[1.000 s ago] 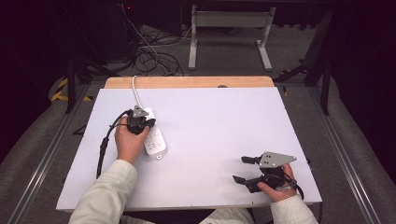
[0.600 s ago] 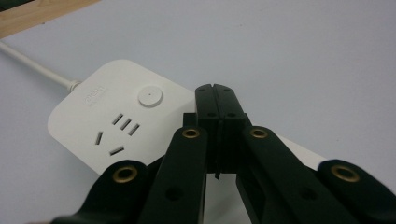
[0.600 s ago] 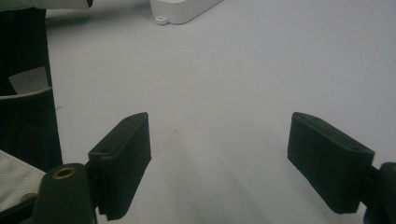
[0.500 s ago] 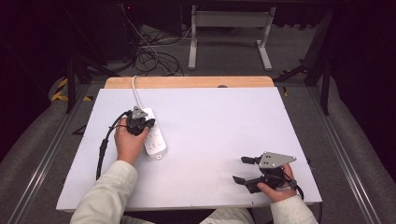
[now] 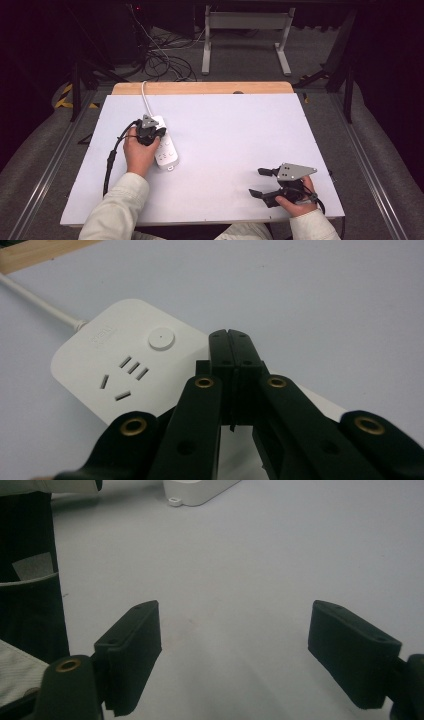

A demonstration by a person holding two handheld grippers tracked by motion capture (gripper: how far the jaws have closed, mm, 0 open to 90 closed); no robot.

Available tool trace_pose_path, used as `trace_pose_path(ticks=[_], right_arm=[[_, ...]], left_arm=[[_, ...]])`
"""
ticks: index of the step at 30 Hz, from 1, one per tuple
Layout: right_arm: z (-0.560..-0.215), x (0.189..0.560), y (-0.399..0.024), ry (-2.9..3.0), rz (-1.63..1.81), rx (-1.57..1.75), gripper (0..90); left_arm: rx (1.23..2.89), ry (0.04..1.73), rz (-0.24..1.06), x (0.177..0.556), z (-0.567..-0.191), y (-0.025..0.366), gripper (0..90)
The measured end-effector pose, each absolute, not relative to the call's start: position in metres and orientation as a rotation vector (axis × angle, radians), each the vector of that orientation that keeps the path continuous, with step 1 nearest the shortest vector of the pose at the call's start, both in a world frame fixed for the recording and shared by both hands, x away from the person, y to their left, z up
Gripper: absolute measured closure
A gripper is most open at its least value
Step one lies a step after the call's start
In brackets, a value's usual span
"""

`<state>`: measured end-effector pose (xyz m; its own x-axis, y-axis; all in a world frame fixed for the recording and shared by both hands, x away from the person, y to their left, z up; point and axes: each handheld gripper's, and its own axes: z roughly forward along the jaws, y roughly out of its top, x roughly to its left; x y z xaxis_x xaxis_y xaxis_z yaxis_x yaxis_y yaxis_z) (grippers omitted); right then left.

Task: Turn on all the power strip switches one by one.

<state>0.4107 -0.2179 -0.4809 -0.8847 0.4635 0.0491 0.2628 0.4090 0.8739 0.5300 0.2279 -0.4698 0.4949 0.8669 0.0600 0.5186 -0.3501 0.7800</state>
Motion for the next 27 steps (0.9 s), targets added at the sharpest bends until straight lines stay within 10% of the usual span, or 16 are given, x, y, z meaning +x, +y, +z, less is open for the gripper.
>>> trace_pose_path(ticks=[27], right_arm=[[-0.4818, 0.4098, -0.2138, 2.482, 1.467, 0.627, 21.8]], left_arm=[[2.026, 1.201, 0.62, 0.5299, -0.4698, 0.2227, 90.0]])
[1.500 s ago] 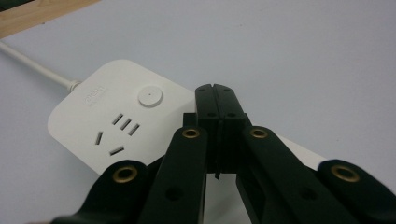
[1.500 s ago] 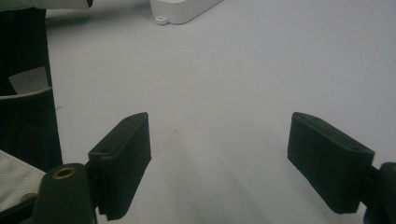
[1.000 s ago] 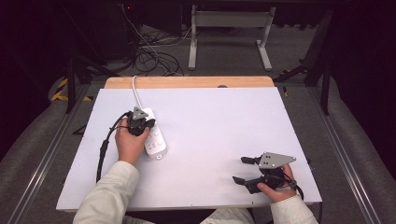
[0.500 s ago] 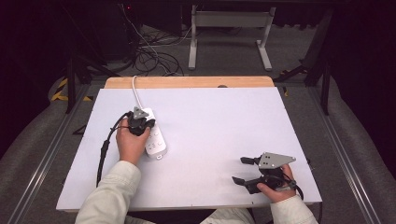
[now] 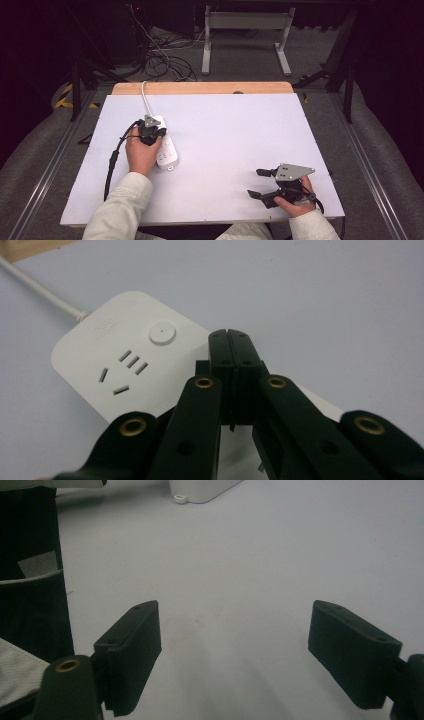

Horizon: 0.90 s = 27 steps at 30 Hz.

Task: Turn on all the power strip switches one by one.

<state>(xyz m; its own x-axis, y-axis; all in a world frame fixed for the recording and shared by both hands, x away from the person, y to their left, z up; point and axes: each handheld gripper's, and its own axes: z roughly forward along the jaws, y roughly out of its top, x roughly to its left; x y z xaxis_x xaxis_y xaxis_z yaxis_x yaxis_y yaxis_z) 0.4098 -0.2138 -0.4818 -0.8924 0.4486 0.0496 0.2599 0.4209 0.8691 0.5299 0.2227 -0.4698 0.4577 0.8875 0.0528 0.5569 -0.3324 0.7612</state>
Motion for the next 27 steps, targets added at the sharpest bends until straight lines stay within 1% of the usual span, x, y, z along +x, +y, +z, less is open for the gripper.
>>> trace_pose_path(ticks=[4, 5, 10, 13, 24, 27], right_arm=[[-0.482, 0.41, -0.216, 2.475, 1.469, 0.636, 21.8], [-0.481, 0.41, -0.216, 2.475, 1.468, 0.633, 21.8], [-0.482, 0.411, -0.217, 2.48, 1.46, 0.634, 21.7], [-0.482, 0.412, -0.217, 2.478, 1.461, 0.635, 21.8], [-0.482, 0.411, -0.217, 2.476, 1.463, 0.636, 21.7], [-0.482, 0.412, -0.217, 2.475, 1.466, 0.637, 21.7]], left_arm=[[2.04, 1.18, 0.624, 0.531, -0.468, 0.223, 90.0], [2.051, 1.183, 0.644, 0.531, -0.465, 0.225, 90.0], [1.952, 1.159, 0.62, 0.533, -0.446, 0.235, 90.0], [1.983, 1.141, 0.637, 0.535, -0.441, 0.234, 90.0], [1.946, 1.198, 0.622, 0.551, -0.45, 0.244, 90.0], [1.964, 1.191, 0.635, 0.555, -0.454, 0.247, 90.0]])
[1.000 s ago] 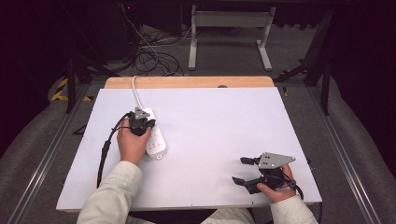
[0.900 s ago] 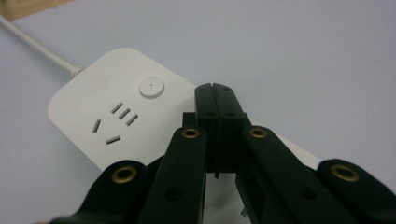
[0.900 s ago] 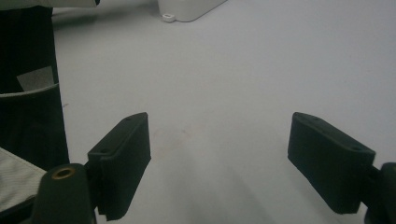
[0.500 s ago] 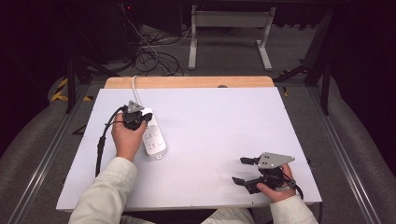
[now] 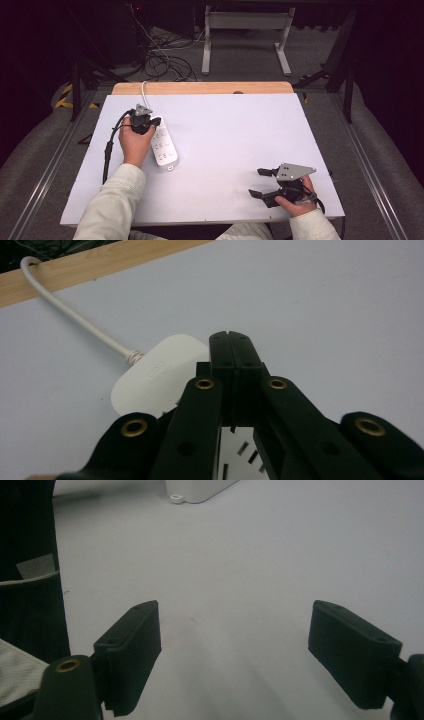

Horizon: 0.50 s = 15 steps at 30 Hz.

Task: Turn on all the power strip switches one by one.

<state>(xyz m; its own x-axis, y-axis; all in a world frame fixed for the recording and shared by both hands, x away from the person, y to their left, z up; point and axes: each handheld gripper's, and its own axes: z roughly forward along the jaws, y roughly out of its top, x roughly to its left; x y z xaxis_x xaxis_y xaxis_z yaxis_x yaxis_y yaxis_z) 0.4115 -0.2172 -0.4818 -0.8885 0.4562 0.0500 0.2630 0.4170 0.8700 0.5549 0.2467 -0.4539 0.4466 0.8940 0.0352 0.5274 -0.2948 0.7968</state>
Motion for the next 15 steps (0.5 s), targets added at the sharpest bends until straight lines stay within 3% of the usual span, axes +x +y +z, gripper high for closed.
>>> trace_pose_path(ticks=[15], right_arm=[[-0.482, 0.412, -0.217, 2.477, 1.47, 0.64, 21.4]], left_arm=[[1.97, 1.207, 0.626, 0.563, -0.467, 0.245, 90.0]])
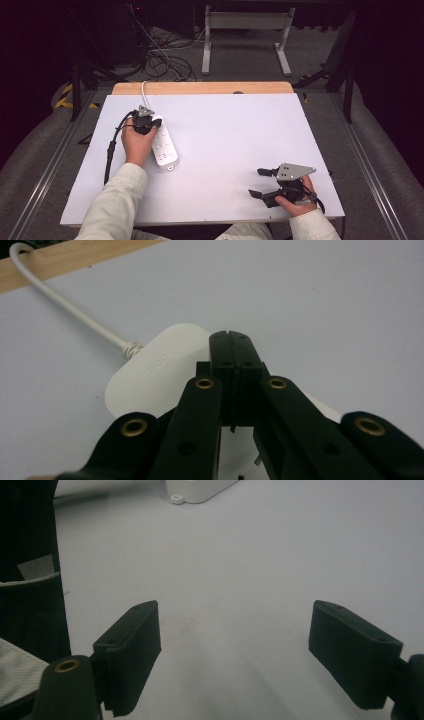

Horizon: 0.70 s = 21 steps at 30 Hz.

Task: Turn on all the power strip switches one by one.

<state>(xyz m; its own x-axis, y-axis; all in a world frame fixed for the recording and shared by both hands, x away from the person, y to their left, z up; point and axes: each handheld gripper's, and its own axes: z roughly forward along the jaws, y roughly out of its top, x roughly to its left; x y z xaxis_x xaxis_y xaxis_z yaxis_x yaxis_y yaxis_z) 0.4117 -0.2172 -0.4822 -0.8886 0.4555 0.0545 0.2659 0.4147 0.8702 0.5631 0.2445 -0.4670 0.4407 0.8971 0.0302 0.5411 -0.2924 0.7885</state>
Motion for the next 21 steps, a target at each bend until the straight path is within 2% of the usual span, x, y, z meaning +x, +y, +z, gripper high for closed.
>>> trace_pose_path(ticks=[21], right_arm=[[-0.4822, 0.4111, -0.2173, 2.477, 1.47, 0.637, 21.4]], left_arm=[[1.976, 1.184, 0.643, 0.562, -0.47, 0.2451, 90.0]])
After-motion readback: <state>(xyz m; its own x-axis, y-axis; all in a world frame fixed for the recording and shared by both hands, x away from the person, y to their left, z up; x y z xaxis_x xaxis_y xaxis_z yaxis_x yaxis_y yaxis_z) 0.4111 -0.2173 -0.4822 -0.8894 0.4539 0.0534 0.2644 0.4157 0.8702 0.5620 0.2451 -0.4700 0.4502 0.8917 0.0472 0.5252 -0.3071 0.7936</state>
